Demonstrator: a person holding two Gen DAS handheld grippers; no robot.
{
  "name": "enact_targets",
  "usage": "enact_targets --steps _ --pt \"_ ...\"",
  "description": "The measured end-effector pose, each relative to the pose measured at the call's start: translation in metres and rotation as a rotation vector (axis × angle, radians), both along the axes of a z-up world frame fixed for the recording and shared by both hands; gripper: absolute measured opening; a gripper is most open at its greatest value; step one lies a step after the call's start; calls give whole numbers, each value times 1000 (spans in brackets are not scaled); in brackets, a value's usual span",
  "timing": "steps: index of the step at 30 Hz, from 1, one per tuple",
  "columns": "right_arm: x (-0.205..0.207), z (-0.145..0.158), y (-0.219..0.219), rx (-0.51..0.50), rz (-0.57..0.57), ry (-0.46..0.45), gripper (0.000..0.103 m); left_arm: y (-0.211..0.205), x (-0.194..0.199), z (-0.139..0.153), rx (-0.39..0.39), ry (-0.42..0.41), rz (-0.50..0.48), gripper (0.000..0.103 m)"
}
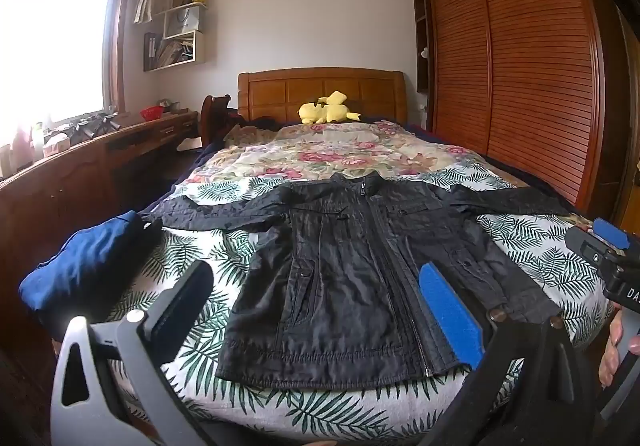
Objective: Fold large clothes
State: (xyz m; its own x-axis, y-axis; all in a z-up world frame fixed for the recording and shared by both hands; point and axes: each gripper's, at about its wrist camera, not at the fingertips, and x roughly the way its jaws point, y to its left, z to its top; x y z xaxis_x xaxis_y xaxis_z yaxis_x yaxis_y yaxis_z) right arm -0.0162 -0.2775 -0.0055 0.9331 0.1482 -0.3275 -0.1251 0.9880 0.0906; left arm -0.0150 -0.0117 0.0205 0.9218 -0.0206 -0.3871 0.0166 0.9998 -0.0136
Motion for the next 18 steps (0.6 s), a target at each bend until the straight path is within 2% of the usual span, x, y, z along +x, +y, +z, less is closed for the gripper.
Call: enact_targets --steps 5,11,13,18 --pt "-1 1 1 -2 0 3 103 0 0 0 0 0 0 103" --pt "-1 -12 -5 -3 4 10 103 2 2 0 -8 13 -1 103" --pt "-1 -1 -3 -4 9 13 103 6 5 -2 -12 25 0 103" --pt "10 -15 4 -2 45 8 103 23 27 -17 -13 83 23 103"
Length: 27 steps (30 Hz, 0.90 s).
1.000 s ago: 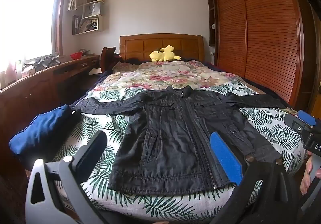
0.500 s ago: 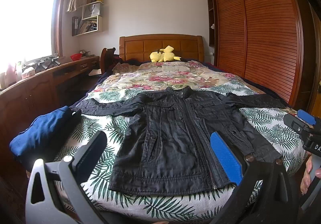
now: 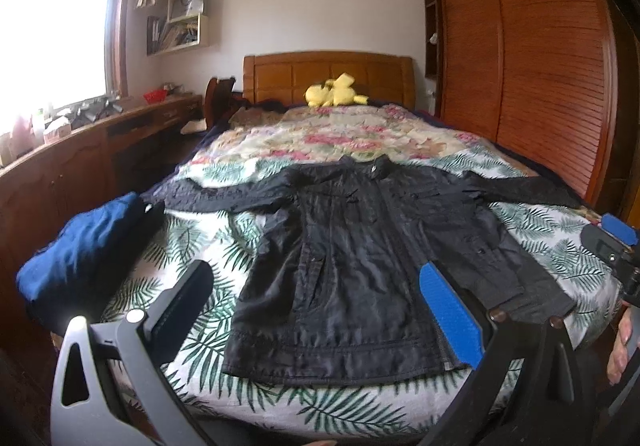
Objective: Fold large clothes
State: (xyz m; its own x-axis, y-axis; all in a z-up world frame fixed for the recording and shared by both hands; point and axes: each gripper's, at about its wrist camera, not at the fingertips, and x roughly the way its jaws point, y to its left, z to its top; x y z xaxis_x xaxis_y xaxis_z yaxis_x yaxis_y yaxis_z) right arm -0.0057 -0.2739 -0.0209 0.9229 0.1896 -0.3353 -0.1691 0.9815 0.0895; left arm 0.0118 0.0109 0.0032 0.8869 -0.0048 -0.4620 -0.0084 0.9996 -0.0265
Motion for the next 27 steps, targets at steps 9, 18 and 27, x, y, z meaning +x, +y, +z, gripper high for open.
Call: enact_targets --steps 9,18,27 --pt "58 -20 36 -11 132 -12 103 48 63 -39 31 102 105 103" --pt "133 -57 74 -126 219 81 103 91 121 -61 67 166 190 103" --pt "187 -89 108 -163 297 192 103 119 174 -77 55 239 203 103"
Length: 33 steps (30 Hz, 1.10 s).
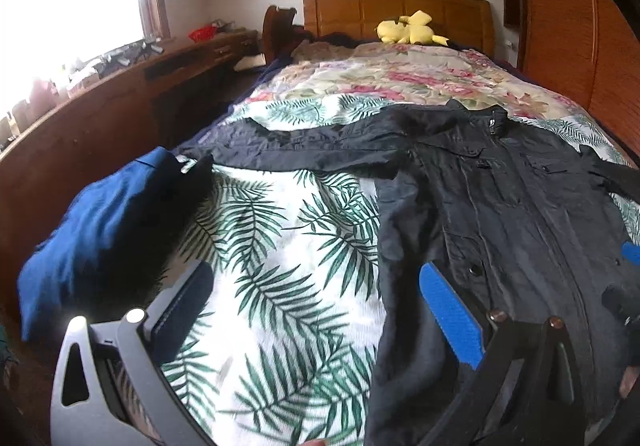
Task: Fold large clothes
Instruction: 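Grasp the jacket sleeve nearest the left gripper and lift it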
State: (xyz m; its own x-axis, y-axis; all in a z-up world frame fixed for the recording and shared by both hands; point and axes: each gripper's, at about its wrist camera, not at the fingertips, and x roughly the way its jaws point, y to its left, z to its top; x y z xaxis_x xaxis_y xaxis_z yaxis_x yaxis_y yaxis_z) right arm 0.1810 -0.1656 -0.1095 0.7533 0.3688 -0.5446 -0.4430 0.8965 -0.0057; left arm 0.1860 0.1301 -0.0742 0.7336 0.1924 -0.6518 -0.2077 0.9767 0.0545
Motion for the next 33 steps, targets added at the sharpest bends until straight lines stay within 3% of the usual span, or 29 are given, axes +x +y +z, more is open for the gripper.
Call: enact_targets --steps 15,21,27,33 --pt "25 -27 14 0 45 103 103 46 115 -38 -118 140 -24 103" --pt "23 -29 7 8 43 121 103 64 158 -50 -268 167 -40 103" --pt "25 -28 -6 0 24 119 103 77 197 -58 -346 158 -32 102" --pt "27 -32 -18 16 6 133 103 100 225 -70 -472 154 39 88"
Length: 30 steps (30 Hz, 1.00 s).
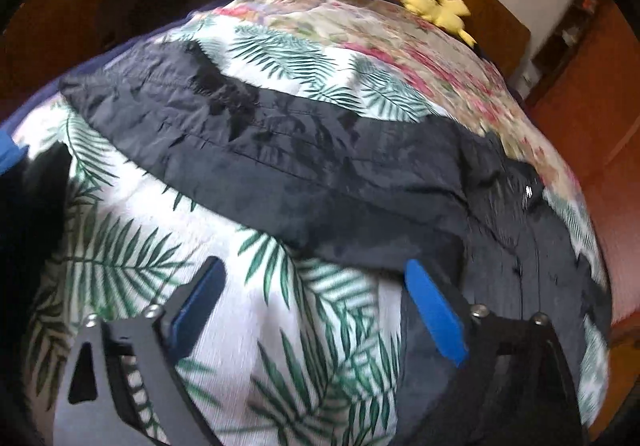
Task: Fold large clothes
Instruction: 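Grasp the jacket sleeve nearest the left gripper and lift it, then fold the held sleeve across the jacket body and open the left gripper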
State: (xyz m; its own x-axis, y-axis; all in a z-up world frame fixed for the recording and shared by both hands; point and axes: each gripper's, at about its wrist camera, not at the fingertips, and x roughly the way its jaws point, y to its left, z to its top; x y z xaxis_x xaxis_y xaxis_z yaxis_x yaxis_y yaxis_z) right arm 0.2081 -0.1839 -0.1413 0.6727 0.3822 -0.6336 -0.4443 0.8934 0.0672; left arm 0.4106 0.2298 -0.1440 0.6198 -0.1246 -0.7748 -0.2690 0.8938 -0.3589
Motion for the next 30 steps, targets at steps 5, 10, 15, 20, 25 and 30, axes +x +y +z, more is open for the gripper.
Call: enact_targets --steps 5,10,15,20,25,30 --pt "-3 0 -4 -4 -3 1 103 11 12 -13 -55 26 76 77" --pt "-8 0 -14 -12 -11 6 103 11 21 -20 -24 19 129 59" --pt "-14 -1 -26 -30 -29 17 103 11 34 -22 8 13 147 32" --pt "-20 -1 -38 -34 -45 15 103 12 41 -19 -3 15 156 2" --pt "-24 0 -45 -22 -49 3 103 -10 38 12 59 -32 126 0" --pt "-32 5 -51 1 -48 -10 103 -47 34 53 94 -94 54 0"
